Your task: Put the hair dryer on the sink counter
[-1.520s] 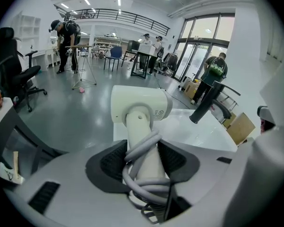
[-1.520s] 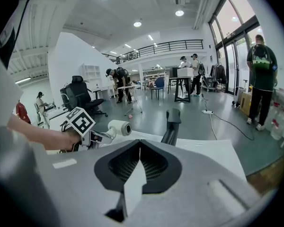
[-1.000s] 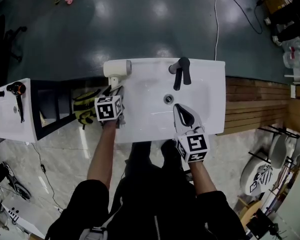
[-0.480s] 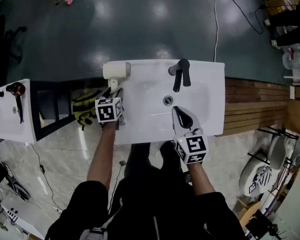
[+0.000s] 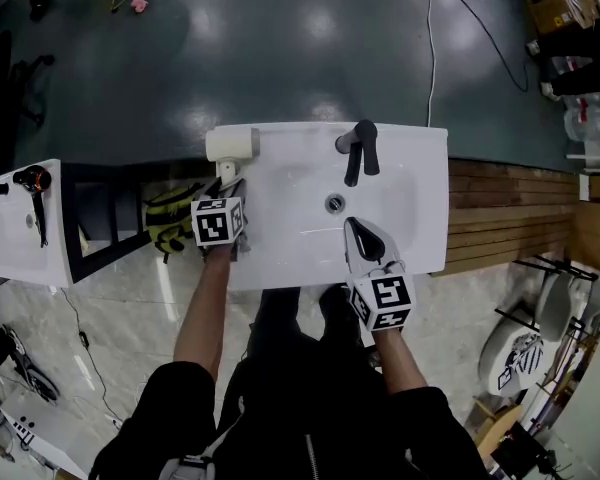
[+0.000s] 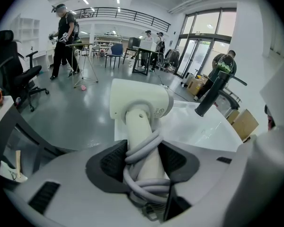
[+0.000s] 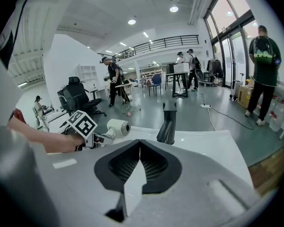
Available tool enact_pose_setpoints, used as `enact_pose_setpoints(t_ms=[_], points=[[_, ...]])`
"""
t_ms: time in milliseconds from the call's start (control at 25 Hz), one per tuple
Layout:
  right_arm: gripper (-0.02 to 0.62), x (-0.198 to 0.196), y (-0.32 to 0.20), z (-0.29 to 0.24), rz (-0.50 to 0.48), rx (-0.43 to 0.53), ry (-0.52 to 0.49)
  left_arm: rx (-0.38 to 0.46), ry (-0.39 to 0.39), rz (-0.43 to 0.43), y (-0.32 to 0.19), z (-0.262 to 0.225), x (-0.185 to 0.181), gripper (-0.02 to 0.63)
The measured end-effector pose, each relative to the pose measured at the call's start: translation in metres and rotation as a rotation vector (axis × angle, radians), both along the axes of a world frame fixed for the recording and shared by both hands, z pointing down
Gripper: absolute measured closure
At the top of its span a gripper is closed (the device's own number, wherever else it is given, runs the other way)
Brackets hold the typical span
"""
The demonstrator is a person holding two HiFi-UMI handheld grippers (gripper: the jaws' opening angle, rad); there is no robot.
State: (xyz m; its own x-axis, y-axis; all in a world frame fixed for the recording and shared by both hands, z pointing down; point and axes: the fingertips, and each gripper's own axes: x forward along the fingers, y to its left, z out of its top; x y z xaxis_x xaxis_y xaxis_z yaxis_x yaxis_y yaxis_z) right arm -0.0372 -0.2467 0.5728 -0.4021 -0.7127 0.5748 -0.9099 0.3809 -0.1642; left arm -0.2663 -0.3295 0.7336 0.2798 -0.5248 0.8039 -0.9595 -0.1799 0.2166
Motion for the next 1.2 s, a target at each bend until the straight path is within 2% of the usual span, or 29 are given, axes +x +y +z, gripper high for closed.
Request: enact_pose_setpoints(t_ms=[400, 600, 1200], points=[[0.591, 0.002, 0.005, 0.002, 0.000, 0.000, -0.003, 0.003, 0.006, 0.021, 0.000, 0.000, 0.003, 0.405], [0.591, 0.001, 0.005, 0.001, 0.003, 0.006, -0.006, 0.014, 0.022, 0.002, 0.000, -0.002, -0.001, 0.386], [0.591, -0.009, 0.013, -0.006, -0.001, 0.026, -0.013, 0.082, 0.032, 0.020, 0.001, -0.033, -0.004, 0.382]])
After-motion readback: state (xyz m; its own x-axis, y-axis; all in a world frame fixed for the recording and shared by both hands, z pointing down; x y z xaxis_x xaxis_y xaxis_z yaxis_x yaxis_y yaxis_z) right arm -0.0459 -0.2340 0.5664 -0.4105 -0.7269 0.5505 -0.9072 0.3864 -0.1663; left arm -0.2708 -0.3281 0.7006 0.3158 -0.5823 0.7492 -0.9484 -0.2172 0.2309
